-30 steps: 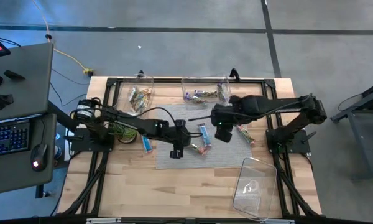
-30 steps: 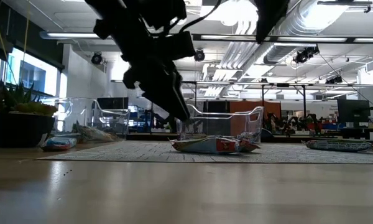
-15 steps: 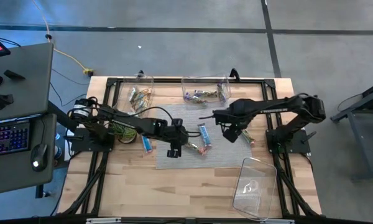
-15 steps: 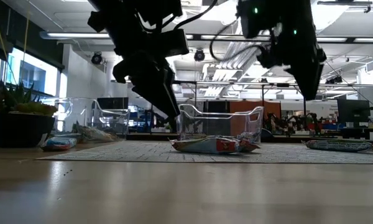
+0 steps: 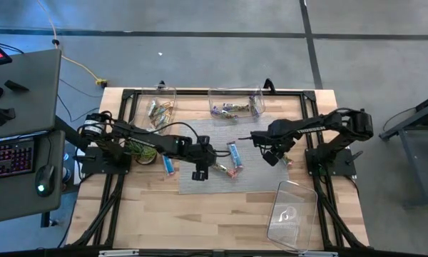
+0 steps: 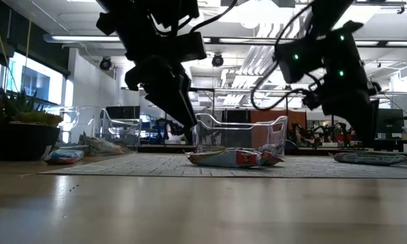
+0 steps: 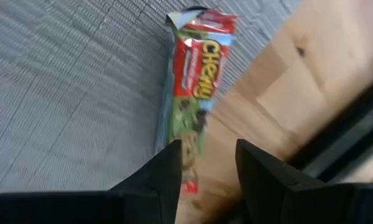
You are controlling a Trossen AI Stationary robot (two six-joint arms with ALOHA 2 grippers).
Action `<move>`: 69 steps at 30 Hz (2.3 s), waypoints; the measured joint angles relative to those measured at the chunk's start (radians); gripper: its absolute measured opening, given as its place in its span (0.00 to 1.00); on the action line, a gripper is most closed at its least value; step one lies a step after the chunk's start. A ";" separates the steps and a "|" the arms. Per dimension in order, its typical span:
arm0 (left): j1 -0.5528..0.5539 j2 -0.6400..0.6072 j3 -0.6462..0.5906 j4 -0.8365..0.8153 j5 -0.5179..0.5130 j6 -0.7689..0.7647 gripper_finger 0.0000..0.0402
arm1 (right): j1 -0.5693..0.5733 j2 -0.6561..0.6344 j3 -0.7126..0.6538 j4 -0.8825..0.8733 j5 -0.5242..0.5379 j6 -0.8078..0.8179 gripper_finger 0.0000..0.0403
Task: Pick and place Granola Bars by type
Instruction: Put the red granola bar into the bottom transparent bin
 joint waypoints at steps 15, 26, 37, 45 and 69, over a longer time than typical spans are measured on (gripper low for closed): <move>0.000 0.000 0.000 0.002 0.000 0.000 0.36 | -0.009 0.000 -0.146 0.205 -0.080 -0.048 0.33; 0.000 0.000 0.000 0.002 0.001 -0.002 0.36 | -0.009 0.000 -0.146 0.206 -0.158 -0.048 0.15; 0.000 0.000 -0.001 0.002 -0.001 -0.001 0.36 | 0.056 0.001 0.117 -0.074 -0.173 0.002 0.12; 0.000 0.000 -0.001 0.002 -0.042 -0.022 0.36 | 0.262 0.001 0.486 -0.243 -0.151 0.101 0.07; 0.000 0.000 -0.001 0.002 -0.045 -0.138 0.36 | 0.912 0.000 0.160 0.157 -0.313 1.107 0.08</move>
